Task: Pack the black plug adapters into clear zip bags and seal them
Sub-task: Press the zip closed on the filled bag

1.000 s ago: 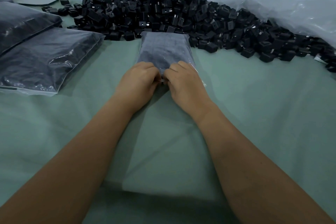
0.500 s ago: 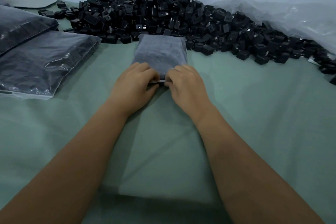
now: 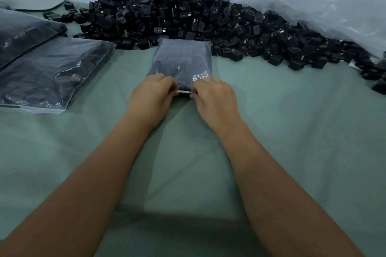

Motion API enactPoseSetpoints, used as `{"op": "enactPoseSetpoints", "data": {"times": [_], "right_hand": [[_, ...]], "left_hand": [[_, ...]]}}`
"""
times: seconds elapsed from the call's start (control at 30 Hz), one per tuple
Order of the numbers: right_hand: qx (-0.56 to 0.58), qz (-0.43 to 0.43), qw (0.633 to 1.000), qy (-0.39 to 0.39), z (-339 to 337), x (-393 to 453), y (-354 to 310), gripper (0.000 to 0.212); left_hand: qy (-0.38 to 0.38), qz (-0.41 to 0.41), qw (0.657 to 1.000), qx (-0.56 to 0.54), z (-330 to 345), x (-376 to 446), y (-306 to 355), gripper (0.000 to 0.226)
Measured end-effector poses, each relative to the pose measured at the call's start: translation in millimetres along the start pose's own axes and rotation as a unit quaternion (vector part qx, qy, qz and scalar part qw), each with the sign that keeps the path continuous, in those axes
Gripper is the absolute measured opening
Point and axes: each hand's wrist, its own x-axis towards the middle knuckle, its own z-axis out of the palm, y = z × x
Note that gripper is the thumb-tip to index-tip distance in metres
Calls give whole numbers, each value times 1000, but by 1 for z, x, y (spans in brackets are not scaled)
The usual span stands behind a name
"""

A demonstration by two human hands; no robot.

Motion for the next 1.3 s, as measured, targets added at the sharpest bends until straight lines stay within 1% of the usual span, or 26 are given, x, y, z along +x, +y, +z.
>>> {"op": "enactPoseSetpoints", "data": {"times": [0.17,0.27,0.4,0.47,0.53,0.7,0.77,0.87,1.0,1.07,1.17,1.3], "right_hand": [[45,11,997,62,-2,-1,-2,10],[65,17,993,97,-3,2,1,8],[52,28,995,78,-5,2,10,19],[48,25,996,69,-5,1,15,20],[59,25,995,71,-4,0,18,17],[109,82,986,94,-4,0,13,5],[129,97,982,102,-5,0,15,3],[123,111,980,106,-6,-1,19,8],[77,116,981,133,-6,1,22,24],[81,115,982,127,-4,2,22,28],[116,123,981,95,-2,0,26,28],[175,123,976,44,-2,-3,41,18]], "left_hand": [[14,-6,1000,7,-10,-1,2,8],[23,-11,1000,-14,-15,-2,0,3],[20,-20,999,-30,-17,-3,2,1],[17,-32,999,-32,-17,-2,2,1],[20,-49,998,-35,-18,-1,2,2],[39,-69,996,-33,-22,-4,2,8],[41,-67,996,-40,-24,-4,-2,8],[34,-63,996,-51,-23,-4,-3,6],[41,-80,994,-61,-22,-2,-2,3],[48,-73,994,-59,-21,-2,-2,2],[56,-72,995,-47,-20,-3,-5,5],[39,-53,997,-45,-19,-2,-9,12]]}}
